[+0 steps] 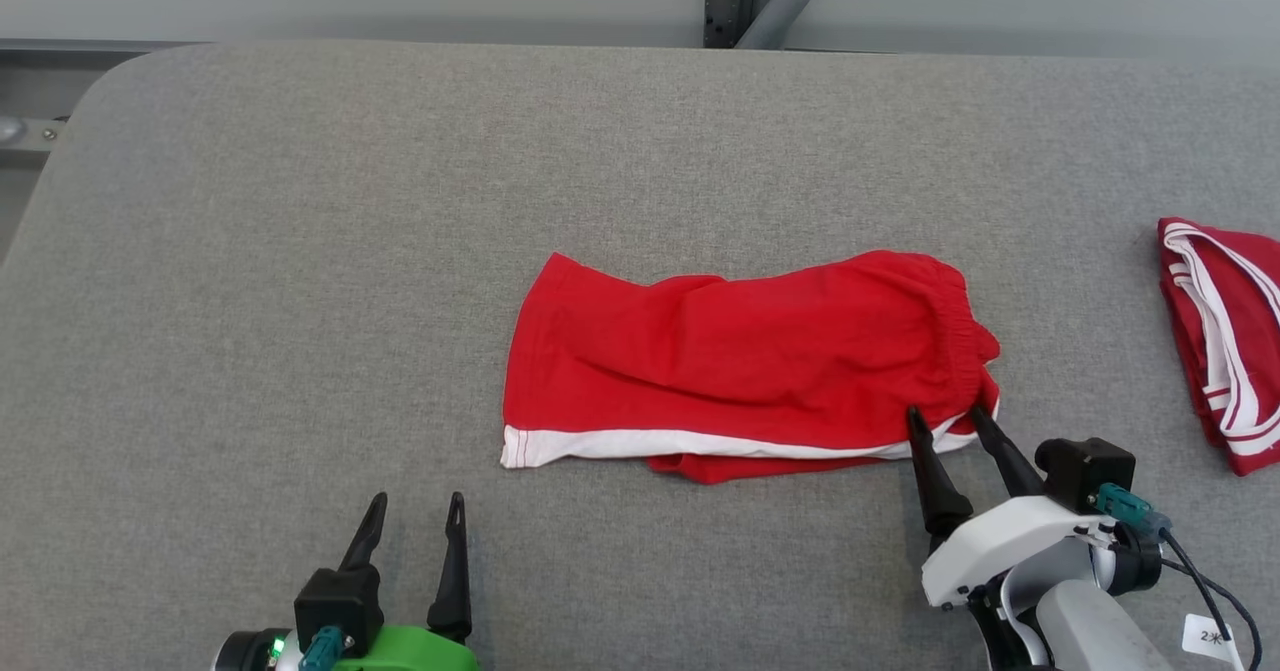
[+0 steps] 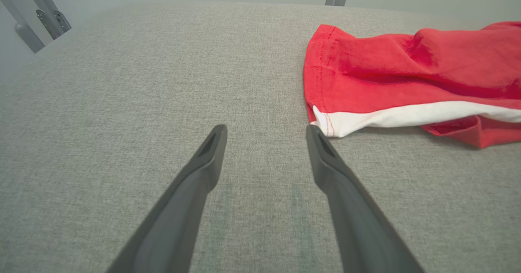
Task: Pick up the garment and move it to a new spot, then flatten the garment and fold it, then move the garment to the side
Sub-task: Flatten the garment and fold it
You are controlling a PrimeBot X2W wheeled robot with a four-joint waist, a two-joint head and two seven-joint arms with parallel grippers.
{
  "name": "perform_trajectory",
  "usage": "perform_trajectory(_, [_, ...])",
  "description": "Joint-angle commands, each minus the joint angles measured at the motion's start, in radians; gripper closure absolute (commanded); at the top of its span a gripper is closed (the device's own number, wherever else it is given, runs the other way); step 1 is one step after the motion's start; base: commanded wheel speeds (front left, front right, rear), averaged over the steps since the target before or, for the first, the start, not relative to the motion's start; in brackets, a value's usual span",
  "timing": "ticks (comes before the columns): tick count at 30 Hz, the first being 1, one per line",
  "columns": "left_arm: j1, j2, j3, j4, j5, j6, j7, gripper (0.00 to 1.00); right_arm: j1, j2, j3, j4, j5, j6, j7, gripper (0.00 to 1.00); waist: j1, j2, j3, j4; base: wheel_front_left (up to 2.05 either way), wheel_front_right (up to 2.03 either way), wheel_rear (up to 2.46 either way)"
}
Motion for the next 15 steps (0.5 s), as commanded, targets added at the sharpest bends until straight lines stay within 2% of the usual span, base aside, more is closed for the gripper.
perform_trajectory(1, [-0.011, 0.003, 0.001, 0.002, -0.002, 0.002, 0.000, 0.00, -0.004, -0.001, -0.007, 0.009, -0.004, 0.000, -0.001, 0.00, 0.0000, -0.0001, 0.000, 0.002, 0.00, 0.00, 0.00])
perform_trajectory(5, [-0.011, 0.003, -0.003, 0.004, -0.005, 0.003, 0.000, 0.00, -0.017, 0.006, -0.012, 0.022, -0.014, 0.000, -0.001, 0.02, 0.0000, -0.0001, -0.001, 0.007, 0.00, 0.00, 0.00])
perform_trajectory(7, [-0.011, 0.003, -0.002, 0.005, -0.006, 0.002, 0.000, 0.00, -0.019, 0.008, -0.013, 0.026, -0.014, 0.000, -0.001, 0.31, 0.0000, -0.0001, -0.002, 0.009, 0.00, 0.00, 0.00])
perform_trajectory(8, [-0.010, 0.003, -0.001, 0.006, -0.006, 0.002, 0.000, 0.00, -0.019, 0.009, -0.013, 0.030, -0.014, 0.000, -0.001, 0.53, 0.0000, -0.0001, -0.003, 0.010, 0.00, 0.00, 0.00])
perform_trajectory(11, [-0.009, 0.003, 0.000, 0.006, -0.006, 0.002, 0.000, 0.00, -0.023, 0.011, -0.015, 0.041, -0.010, 0.000, -0.001, 1.00, 0.0000, -0.0001, -0.005, 0.012, 0.00, 0.00, 0.00])
perform_trajectory(15, [-0.004, 0.003, 0.004, 0.007, -0.005, 0.000, 0.000, 0.00, -0.036, 0.013, -0.012, 0.009, 0.000, 0.000, -0.001, 1.00, 0.0000, -0.0001, -0.010, 0.014, 0.00, 0.00, 0.00])
